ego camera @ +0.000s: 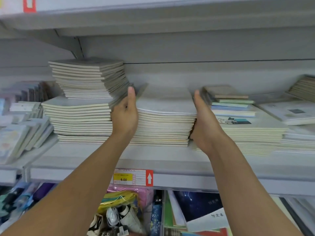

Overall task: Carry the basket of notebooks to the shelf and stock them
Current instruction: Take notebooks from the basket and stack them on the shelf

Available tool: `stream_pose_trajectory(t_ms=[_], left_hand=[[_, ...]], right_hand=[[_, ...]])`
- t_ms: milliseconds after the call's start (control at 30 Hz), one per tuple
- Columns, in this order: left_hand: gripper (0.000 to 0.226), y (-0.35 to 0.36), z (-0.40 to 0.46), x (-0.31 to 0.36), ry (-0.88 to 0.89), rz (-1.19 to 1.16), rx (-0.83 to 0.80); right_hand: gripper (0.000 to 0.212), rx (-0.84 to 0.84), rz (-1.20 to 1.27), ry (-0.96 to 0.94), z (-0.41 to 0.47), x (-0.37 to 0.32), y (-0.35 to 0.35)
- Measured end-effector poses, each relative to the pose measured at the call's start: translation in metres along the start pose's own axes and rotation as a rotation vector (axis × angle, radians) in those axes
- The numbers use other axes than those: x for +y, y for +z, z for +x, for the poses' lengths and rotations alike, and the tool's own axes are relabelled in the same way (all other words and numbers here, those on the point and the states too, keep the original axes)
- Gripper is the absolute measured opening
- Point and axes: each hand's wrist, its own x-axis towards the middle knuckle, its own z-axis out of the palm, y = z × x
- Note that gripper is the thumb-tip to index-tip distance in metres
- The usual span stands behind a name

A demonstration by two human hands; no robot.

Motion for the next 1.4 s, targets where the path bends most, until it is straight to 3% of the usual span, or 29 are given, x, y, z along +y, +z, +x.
stream_pose_trajectory(t_ms=[100, 200, 267, 367, 433, 533, 600, 700, 900, 1033, 1167, 1267, 1333, 1400], left_hand=[[0.059, 0.003, 0.004, 0.001, -0.090, -0.031, 0.045], [0.077, 0.006, 0.009, -0.006, -0.132, -0.109, 0.065], [0.079, 0.006, 0.010, -0.008, -0.190, -0.155, 0.071], [0.074, 0.003, 0.010, -0.005, -0.274, -0.228, 0.041], [0.083, -0.003, 0.011, -0.003, -0.358, -0.292, -0.032], [0.092, -0.012, 0.006, -0.004, -0.416, -0.325, -0.136], [0.082, -0.013, -0.005, -0.010, -0.375, -0.217, -0.145], [0.089, -0.013, -0.017, -0.021, -0.471, -0.195, -0.193], [0.119, -0.019, -0.014, -0.026, -0.550, -0.310, -0.197], [0.141, -0.023, -0.004, -0.037, -0.546, -0.397, -0.300], [0.136, -0.026, -0.004, -0.041, -0.504, -0.413, -0.334], [0.121, -0.033, -0.009, -0.035, -0.436, -0.283, -0.482], [0.102, -0.041, -0.014, -0.031, -0.367, -0.113, -0.630], [0.074, -0.043, -0.014, -0.038, -0.270, 0.020, -0.650]], right_hand=[[0.141, -0.002, 0.089, 0.036, 0.017, 0.005, -0.005], [0.140, -0.026, 0.041, 0.000, 0.020, 0.003, -0.006], [0.128, -0.062, 0.059, -0.012, 0.018, 0.001, -0.006], [0.089, -0.176, 0.064, -0.063, 0.007, -0.001, -0.006], [0.091, -0.185, -0.006, -0.071, 0.001, 0.000, -0.005], [0.114, -0.047, -0.006, -0.020, -0.003, 0.006, 0.002], [0.102, 0.045, -0.048, -0.013, -0.011, 0.006, 0.010], [0.083, 0.118, -0.036, -0.014, -0.018, 0.015, 0.007], [0.104, 0.012, 0.053, -0.025, -0.013, 0.015, 0.001], [0.114, 0.044, 0.101, -0.037, -0.012, 0.011, 0.001], [0.104, 0.025, 0.065, -0.049, -0.019, 0.013, 0.006], [0.126, 0.057, -0.006, -0.027, -0.021, 0.018, 0.004], [0.134, 0.046, -0.063, 0.013, -0.025, 0.021, 0.003], [0.133, 0.045, -0.120, 0.027, -0.035, 0.020, 0.007]])
